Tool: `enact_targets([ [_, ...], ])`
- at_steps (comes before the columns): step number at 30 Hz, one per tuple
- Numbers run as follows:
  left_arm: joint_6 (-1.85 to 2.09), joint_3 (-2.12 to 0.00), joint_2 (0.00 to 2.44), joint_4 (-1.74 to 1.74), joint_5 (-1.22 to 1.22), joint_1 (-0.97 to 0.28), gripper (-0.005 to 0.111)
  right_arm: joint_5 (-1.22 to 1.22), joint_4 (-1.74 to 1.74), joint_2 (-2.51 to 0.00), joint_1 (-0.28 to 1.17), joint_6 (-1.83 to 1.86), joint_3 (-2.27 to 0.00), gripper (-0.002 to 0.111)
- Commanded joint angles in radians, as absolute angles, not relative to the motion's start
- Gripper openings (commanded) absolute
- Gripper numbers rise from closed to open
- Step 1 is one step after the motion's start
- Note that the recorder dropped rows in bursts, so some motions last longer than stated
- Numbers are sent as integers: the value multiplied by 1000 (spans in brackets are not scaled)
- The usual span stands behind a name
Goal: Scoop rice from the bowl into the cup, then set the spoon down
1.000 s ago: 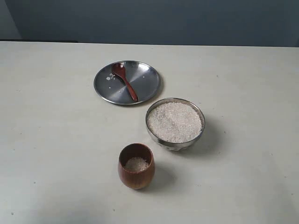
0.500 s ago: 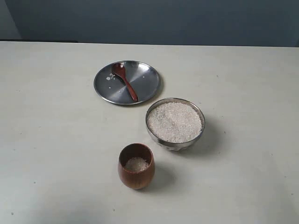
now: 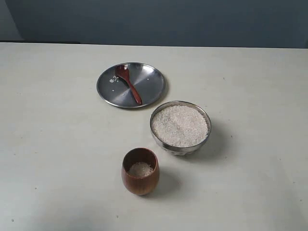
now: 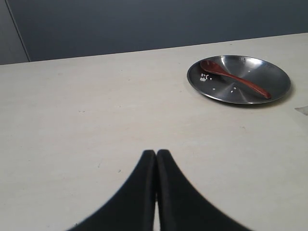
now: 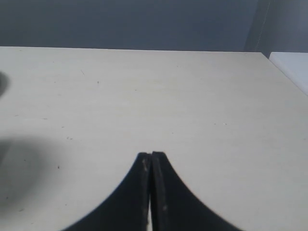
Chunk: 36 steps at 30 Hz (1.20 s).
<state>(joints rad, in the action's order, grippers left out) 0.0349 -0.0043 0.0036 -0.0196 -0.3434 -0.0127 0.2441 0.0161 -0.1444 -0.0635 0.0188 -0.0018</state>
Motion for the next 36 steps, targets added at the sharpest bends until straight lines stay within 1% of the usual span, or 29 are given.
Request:
enact_targets([
  [1, 34, 0, 0, -22, -334, -11, 0, 231, 23, -84, -69, 25, 0, 0],
  [6, 34, 0, 0, -22, -334, -11, 0, 231, 23, 0, -69, 25, 0, 0],
  [27, 34, 0, 0, -22, -334, -11, 0, 230, 16, 0, -69, 25, 0, 0],
  [32, 34, 0, 0, -22, -334, -11, 0, 321, 16, 0, -69, 25, 0, 0],
  [36, 34, 0, 0, -22, -334, -11, 0, 326, 18, 0, -69, 28, 0, 0],
])
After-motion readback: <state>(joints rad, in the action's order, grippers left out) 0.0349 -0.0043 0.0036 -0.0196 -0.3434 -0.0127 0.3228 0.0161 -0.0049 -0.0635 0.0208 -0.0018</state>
